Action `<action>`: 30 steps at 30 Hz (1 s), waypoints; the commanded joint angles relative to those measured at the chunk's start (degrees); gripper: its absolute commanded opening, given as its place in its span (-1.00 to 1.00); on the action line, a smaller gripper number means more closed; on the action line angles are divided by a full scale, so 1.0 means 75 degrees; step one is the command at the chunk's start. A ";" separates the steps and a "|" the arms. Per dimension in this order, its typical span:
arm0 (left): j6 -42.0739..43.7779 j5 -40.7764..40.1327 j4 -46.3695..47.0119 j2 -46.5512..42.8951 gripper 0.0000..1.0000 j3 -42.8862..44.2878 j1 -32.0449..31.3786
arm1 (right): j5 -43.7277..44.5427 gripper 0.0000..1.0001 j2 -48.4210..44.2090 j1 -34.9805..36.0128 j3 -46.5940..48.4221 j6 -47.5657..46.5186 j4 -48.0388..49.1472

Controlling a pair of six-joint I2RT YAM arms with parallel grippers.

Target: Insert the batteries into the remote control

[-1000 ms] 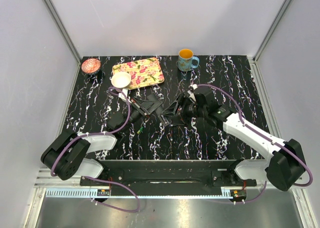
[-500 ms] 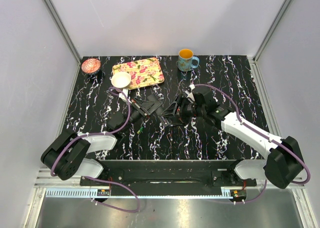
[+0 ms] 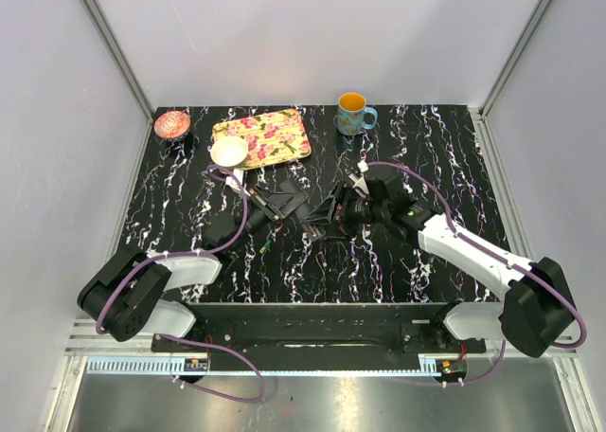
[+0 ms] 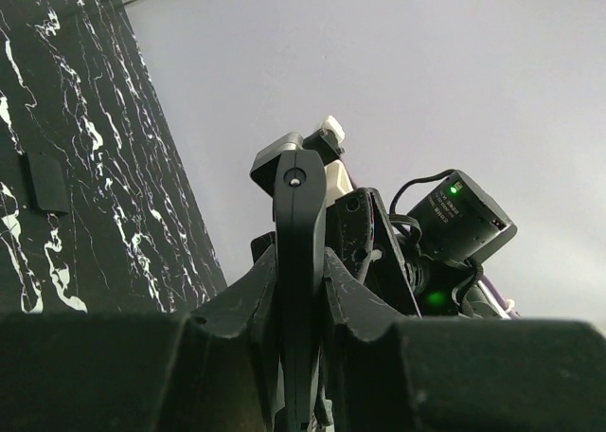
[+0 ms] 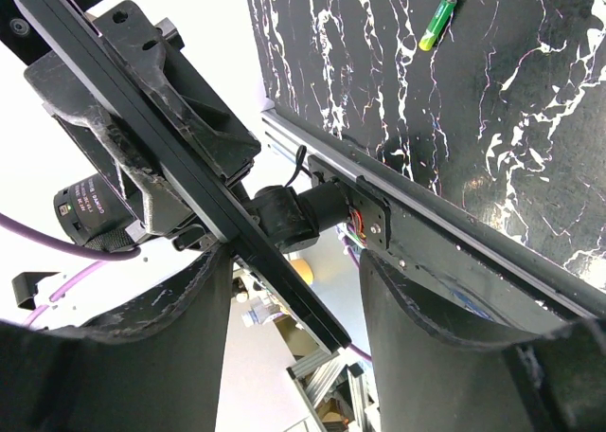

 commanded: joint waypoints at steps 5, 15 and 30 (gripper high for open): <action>-0.0009 -0.0087 0.1719 -0.0210 -1.00 0.0250 -0.0011 | -0.0144 0.14 -0.0122 -0.0043 -0.0372 -0.0066 0.0073; -0.0173 0.0042 0.1754 -0.0210 -1.00 0.0332 0.0000 | -0.0260 -0.17 -0.0029 -0.0043 -0.0478 -0.0089 0.0272; -0.0068 0.0101 0.1286 -0.0139 -1.00 0.0238 0.0000 | -0.0354 0.67 -0.0204 -0.0113 0.0621 -0.0615 -0.0195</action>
